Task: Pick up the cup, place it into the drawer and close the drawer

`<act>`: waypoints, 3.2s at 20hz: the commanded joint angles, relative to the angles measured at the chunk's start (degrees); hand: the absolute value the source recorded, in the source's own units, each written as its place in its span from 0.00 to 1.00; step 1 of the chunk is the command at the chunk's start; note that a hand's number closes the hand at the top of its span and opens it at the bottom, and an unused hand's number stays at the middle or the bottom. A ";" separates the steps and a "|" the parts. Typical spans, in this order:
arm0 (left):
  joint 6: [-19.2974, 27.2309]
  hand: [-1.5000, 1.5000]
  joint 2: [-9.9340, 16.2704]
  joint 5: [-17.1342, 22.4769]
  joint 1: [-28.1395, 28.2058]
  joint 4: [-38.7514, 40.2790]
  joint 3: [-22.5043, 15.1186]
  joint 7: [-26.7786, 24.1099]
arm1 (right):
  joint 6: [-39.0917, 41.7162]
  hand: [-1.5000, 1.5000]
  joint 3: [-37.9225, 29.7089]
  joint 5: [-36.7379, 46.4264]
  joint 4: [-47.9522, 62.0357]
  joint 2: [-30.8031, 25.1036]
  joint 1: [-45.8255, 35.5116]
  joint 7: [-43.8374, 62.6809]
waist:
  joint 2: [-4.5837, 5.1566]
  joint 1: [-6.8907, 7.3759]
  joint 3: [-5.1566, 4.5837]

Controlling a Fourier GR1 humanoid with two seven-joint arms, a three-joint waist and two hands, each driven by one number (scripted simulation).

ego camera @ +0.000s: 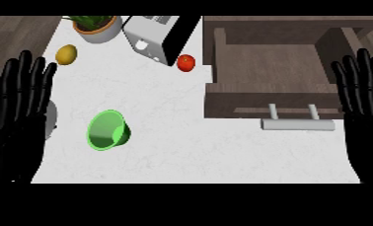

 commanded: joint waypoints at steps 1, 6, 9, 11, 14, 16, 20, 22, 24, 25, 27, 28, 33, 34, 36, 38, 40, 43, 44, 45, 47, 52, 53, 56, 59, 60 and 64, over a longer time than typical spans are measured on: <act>3.83 0.00 -1.27 -5.47 1.07 -1.55 -1.01 1.94 | 2.84 0.00 -1.48 -3.31 3.31 -1.14 -0.31 -1.17 | -1.64 -0.74 -1.52; 24.62 0.00 -4.79 -19.91 2.45 -0.48 -2.91 3.12 | 2.99 0.00 0.96 -2.12 0.19 -0.65 1.65 -0.24 | -1.81 -0.93 -1.45; 36.71 0.00 -4.84 -11.18 1.67 5.14 -9.13 2.30 | 4.89 0.00 2.86 -6.11 1.95 0.72 2.00 1.67 | -1.57 -1.36 -1.59; 40.51 0.00 -4.86 -13.07 -0.76 5.18 -11.97 5.06 | 2.20 0.00 1.32 -6.72 0.94 0.01 -4.95 9.79 | -1.62 -0.97 -1.60; 43.32 0.00 -4.87 -12.15 -0.77 7.42 -13.54 2.84 | 3.77 0.00 1.47 -5.26 6.09 0.49 -4.50 3.72 | -1.63 -0.89 -1.58; 46.55 0.00 -4.88 -13.94 -1.90 9.02 -15.83 3.08 | 5.58 0.00 -0.67 -8.90 1.90 -0.74 -1.39 5.73 | -1.67 -1.07 -1.57; 50.93 0.00 -4.88 -18.59 -3.01 8.58 -21.07 7.46 | 2.12 0.00 3.62 -3.15 5.77 2.64 -4.40 4.37 | -1.67 -0.93 -1.57; 48.46 0.00 -4.88 -12.77 -7.49 14.58 -15.31 4.01 | 3.81 0.00 2.33 -5.47 2.49 1.69 -1.95 5.00 | -1.66 -1.13 -1.58; 44.63 0.00 -4.82 -11.89 -5.00 11.31 -11.45 3.44 | 1.20 0.00 2.43 -3.90 3.22 2.25 -6.37 8.58 | -1.67 -0.93 -1.59; 44.82 0.00 -4.88 -14.90 -8.85 11.70 -10.20 8.39 | 3.66 0.00 1.97 -5.91 0.53 1.57 -1.37 6.61 | -1.69 -1.08 -1.57; 47.02 0.00 -4.88 -13.63 -4.37 10.71 -13.81 6.07 | 2.12 0.00 5.06 -1.11 4.87 4.10 -1.74 0.95 | -1.68 -0.94 -1.58; 47.84 0.00 -4.88 -6.99 -3.82 16.52 -13.39 -3.18 | 4.31 0.00 -1.09 -7.92 3.02 0.28 -5.30 6.85 | -1.63 -1.07 -1.61; 51.60 0.00 -4.88 -11.63 -2.14 13.01 -18.10 2.60 | 4.43 0.00 -0.22 -5.43 4.95 0.67 -4.71 5.03 | -1.67 -0.94 -1.57; 49.56 0.00 -4.89 -15.76 0.07 8.78 -16.40 7.66 | 3.43 0.00 0.41 -5.37 3.91 1.66 -4.70 5.31 | -1.71 -0.83 -1.56; 53.79 0.00 -4.88 -14.55 -5.28 14.59 -18.19 6.80 | 2.73 0.00 1.62 -4.07 2.25 2.52 -2.54 5.35 | -1.68 -1.08 -1.57; 50.36 0.00 -4.88 -12.68 -3.44 12.00 -12.61 6.98 | 5.89 0.00 -1.30 -7.04 3.08 0.21 -1.78 3.70 | -1.69 -1.02 -1.56; 48.56 0.00 -4.28 -7.67 3.19 12.59 -13.93 0.31 | 3.02 0.00 -0.39 -6.66 1.93 0.96 -6.69 9.90 | -1.69 -0.85 -1.59; 49.85 0.00 -4.88 -2.71 5.87 16.19 -14.25 -5.86 | 1.47 0.00 5.34 -0.87 3.42 4.69 -4.25 4.43 | -1.67 -0.81 -1.61; 52.83 0.00 -4.88 -5.28 4.29 16.19 -16.13 -2.89 | 5.86 0.00 -3.37 -8.38 5.22 0.04 -3.30 3.00 | -1.67 -0.98 -1.57; 52.43 0.00 -4.88 -2.79 7.38 15.65 -17.54 -6.19 | 3.96 0.00 -1.42 -6.16 4.93 0.93 -6.09 5.16 | -1.68 -0.85 -1.59; 51.58 0.00 -4.88 -2.77 6.16 17.41 -13.23 -6.93 | 4.20 0.00 1.66 -4.71 2.30 2.45 -2.07 4.31 | -1.70 -0.94 -1.59; 53.09 0.00 -4.88 0.55 10.41 17.09 -15.84 -9.25 | 2.82 0.00 2.12 -5.39 -2.48 2.83 -2.09 8.81 | -1.73 -0.93 -1.58; 48.05 0.00 -4.88 5.91 6.82 24.12 -9.27 -15.21 | 4.91 0.00 -0.64 -6.16 5.36 1.44 -4.75 4.10 | -1.64 -0.87 -1.60; 49.71 0.00 -4.88 13.12 7.43 30.68 -10.67 -25.40 | 4.45 0.00 -0.80 -6.30 3.54 1.06 -5.97 6.07 | -1.64 -0.95 -1.64; 45.68 0.00 -4.88 12.97 9.68 28.79 -9.39 -22.92 | 5.03 0.00 0.49 -5.53 2.29 1.60 -2.63 5.69 | -1.69 -0.92 -1.59; 46.99 0.00 -4.88 14.47 11.67 29.25 -11.19 -26.65 | 5.96 0.00 -4.29 -10.03 0.53 -1.39 -5.48 9.54 | -1.70 -0.91 -1.60; 44.56 0.00 -4.88 19.41 8.00 36.66 -8.55 -31.74 | 3.39 0.00 1.64 -4.25 2.70 2.13 -5.91 8.32 | -1.67 -0.89 -1.59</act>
